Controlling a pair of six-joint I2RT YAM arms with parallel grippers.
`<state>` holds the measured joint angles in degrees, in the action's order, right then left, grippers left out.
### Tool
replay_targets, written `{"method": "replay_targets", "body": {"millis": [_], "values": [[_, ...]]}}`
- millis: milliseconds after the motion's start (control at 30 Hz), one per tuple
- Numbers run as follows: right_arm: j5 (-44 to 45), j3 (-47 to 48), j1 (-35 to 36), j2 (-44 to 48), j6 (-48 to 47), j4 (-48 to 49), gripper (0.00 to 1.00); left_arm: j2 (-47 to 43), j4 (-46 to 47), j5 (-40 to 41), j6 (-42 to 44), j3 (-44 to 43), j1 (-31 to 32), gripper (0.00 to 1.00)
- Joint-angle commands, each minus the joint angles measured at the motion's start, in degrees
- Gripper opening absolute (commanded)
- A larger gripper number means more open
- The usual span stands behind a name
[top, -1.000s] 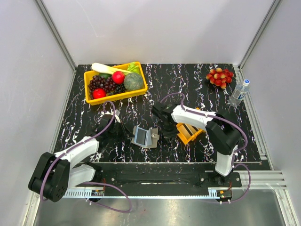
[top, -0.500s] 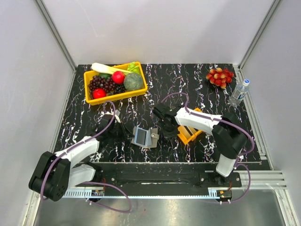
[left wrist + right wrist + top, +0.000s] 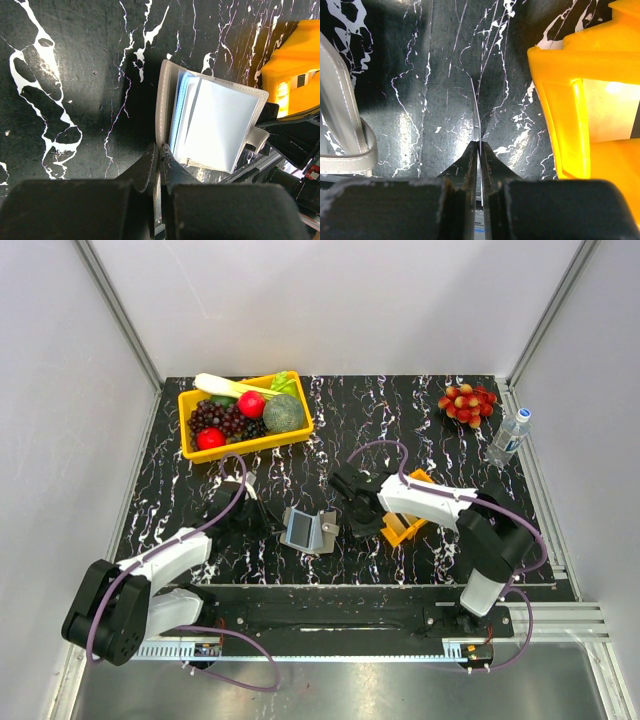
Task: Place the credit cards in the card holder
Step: Turn over the card slot in the card holder.
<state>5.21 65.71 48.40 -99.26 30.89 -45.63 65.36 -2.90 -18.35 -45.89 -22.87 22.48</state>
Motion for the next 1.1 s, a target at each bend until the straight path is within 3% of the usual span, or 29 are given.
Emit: {"method": "replay_targets", "body": {"millis": [0,133,367,533,800,1067], "values": [[2.2,-1.2,0.6,2.8,1.1,2.6,0.07,0.2,2.3,-1.4,0.4,-2.2,0.2,0.0],[2.5,-1.4,0.6,4.3,1.6,2.9,0.0,0.0,2.0,-1.7,0.6,-2.3,0.1,0.0],[2.9,1.8,0.6,12.6,2.8,1.5,0.0,-1.5,1.4,-2.0,0.6,-2.2,0.1,0.0],[-1.2,3.6,0.6,16.2,5.3,8.3,0.0,-2.8,1.3,-2.6,-0.3,-2.2,0.2,0.0],[5.2,6.7,7.2,9.7,12.4,17.5,0.0,-5.9,1.2,-1.9,-2.5,-0.9,0.4,0.0],[4.9,3.1,8.3,3.9,16.0,27.5,0.0,-5.9,1.4,-0.5,-3.4,0.5,0.5,0.0]]}}
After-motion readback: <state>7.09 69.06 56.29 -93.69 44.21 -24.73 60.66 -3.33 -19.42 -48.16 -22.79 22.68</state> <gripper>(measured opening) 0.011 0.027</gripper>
